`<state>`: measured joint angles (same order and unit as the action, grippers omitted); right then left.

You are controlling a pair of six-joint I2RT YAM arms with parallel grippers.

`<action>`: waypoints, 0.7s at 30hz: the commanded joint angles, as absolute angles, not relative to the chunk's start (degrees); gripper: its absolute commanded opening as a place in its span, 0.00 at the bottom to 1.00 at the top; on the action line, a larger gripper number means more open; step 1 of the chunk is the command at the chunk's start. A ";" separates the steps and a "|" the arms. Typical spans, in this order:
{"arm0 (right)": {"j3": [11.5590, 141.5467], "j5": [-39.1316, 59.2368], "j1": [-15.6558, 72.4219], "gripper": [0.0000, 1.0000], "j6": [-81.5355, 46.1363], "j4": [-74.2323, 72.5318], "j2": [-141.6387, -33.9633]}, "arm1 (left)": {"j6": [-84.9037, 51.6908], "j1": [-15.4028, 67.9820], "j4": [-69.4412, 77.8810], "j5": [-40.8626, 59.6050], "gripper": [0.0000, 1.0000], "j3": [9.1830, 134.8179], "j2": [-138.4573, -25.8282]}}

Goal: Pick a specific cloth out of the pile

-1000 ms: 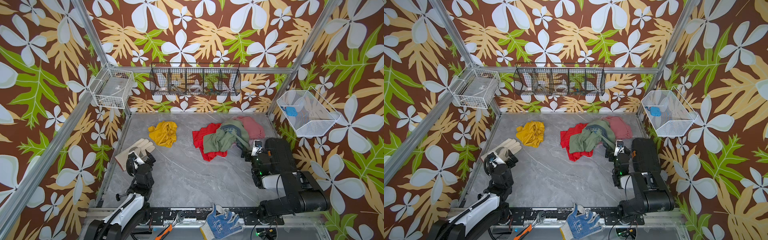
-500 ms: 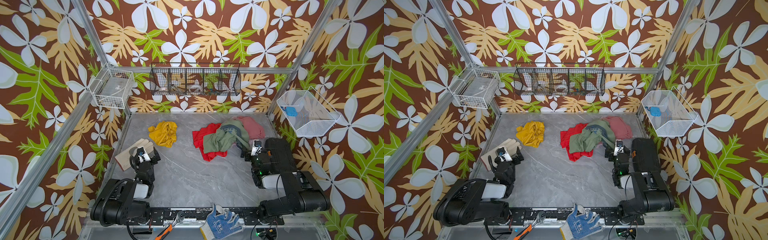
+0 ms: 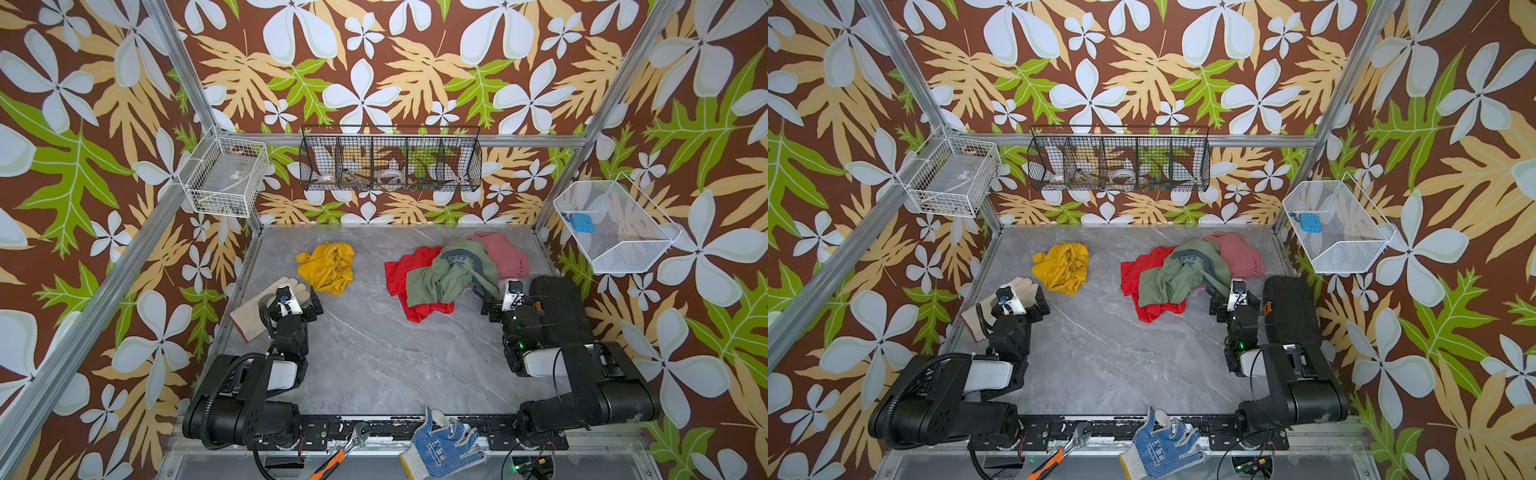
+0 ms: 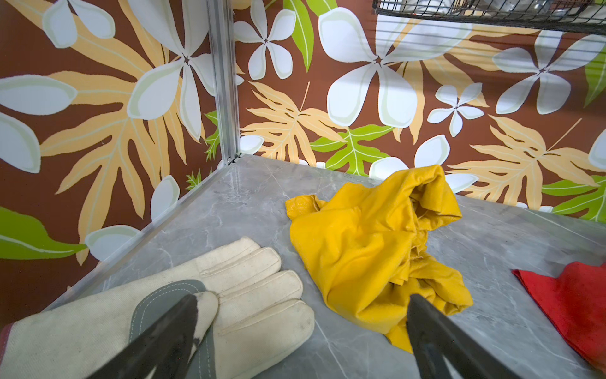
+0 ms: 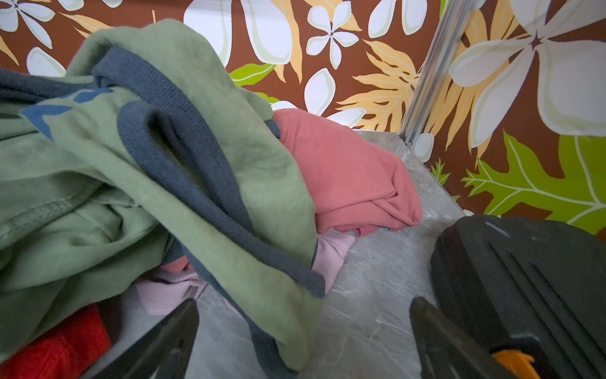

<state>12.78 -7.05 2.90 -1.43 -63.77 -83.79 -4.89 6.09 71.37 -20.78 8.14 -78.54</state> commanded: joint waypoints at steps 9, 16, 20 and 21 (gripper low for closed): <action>13.36 -6.45 2.48 1.00 -1.85 -63.70 -83.94 | -4.83 5.98 72.86 -20.57 1.00 8.23 -78.57; 13.36 -6.35 2.39 1.00 -1.82 -63.71 -83.94 | -4.83 5.98 72.86 -20.48 1.00 8.18 -78.65; 13.36 -6.35 2.39 1.00 -1.84 -63.69 -83.94 | -4.78 5.98 72.84 -20.48 1.00 8.26 -78.57; 13.36 -6.41 2.42 1.00 -1.85 -63.65 -84.01 | -4.82 5.97 72.86 -20.48 1.00 8.26 -78.57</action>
